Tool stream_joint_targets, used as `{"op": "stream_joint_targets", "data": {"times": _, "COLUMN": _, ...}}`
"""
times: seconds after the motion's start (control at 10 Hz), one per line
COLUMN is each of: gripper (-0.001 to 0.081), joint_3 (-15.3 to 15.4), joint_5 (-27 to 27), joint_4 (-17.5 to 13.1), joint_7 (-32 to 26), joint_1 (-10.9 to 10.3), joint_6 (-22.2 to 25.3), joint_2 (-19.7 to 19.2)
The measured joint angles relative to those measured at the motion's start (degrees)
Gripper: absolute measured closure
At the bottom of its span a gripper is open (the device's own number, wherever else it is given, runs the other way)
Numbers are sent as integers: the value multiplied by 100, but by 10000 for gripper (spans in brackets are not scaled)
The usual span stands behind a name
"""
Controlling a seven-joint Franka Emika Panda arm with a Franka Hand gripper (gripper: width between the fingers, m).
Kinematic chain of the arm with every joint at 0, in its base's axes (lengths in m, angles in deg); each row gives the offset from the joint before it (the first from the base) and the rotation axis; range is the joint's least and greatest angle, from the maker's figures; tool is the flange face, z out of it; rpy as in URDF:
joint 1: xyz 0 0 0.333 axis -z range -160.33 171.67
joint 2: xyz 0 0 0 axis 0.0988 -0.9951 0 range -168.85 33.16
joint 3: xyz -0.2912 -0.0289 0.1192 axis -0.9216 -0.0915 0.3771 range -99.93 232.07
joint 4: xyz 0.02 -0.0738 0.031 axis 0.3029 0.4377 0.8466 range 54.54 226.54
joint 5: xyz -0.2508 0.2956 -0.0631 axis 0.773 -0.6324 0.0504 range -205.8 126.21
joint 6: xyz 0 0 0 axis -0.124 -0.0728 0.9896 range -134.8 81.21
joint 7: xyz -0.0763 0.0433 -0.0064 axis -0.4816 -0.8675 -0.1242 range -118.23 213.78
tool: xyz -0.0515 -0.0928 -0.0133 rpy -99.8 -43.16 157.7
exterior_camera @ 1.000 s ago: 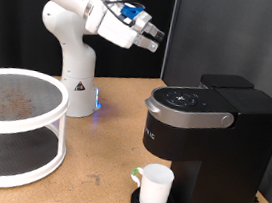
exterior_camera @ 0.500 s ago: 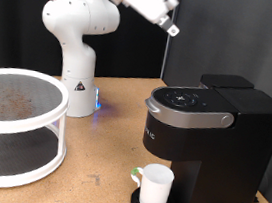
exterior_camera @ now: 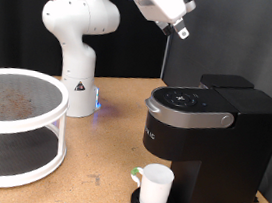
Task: Make a cup of coffee with the keurig machine
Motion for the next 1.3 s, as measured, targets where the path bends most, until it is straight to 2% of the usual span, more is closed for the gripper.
{"op": "stream_joint_targets", "data": {"times": 0.1, "gripper": 3, "joint_3": 164, "joint_5": 500, "joint_4": -75, "joint_7": 6, "joint_1": 28, "joint_6": -73, "joint_2": -20}}
{"op": "stream_joint_targets", "data": {"times": 0.3, "gripper": 3, "joint_3": 501, "joint_5": 1636, "joint_4": -463, "joint_7": 250, "joint_1": 118, "joint_6": 20, "joint_2": -206}}
{"op": "stream_joint_targets", "data": {"times": 0.4, "gripper": 3, "joint_3": 566, "joint_5": 1873, "joint_4": -709, "joint_7": 388, "joint_1": 131, "joint_6": 150, "joint_2": -379}}
{"op": "stream_joint_targets", "data": {"times": 0.6, "gripper": 3, "joint_3": 562, "joint_5": 2090, "joint_4": -1234, "joint_7": 605, "joint_1": 153, "joint_6": 514, "joint_2": -800}}
{"op": "stream_joint_targets", "data": {"times": 0.9, "gripper": 3, "joint_3": 448, "joint_5": 2075, "joint_4": -2037, "joint_7": 736, "joint_1": 173, "joint_6": 1150, "joint_2": -1573}}
{"op": "stream_joint_targets", "data": {"times": 1.0, "gripper": 3, "joint_3": 460, "joint_5": 2076, "joint_4": -1983, "joint_7": 705, "joint_1": 172, "joint_6": 1001, "joint_2": -1541}}
{"op": "stream_joint_targets", "data": {"times": 1.1, "gripper": 3, "joint_3": 512, "joint_5": 2090, "joint_4": -1846, "joint_7": 622, "joint_1": 171, "joint_6": 518, "joint_2": -1494}}
{"op": "stream_joint_targets", "data": {"times": 1.2, "gripper": 3, "joint_3": 622, "joint_5": 2242, "joint_4": -1658, "joint_7": 710, "joint_1": 177, "joint_6": -246, "joint_2": -1461}}
{"op": "stream_joint_targets", "data": {"times": 1.3, "gripper": 3, "joint_3": 712, "joint_5": 2493, "joint_4": -1582, "joint_7": 898, "joint_1": 182, "joint_6": -564, "joint_2": -1483}}
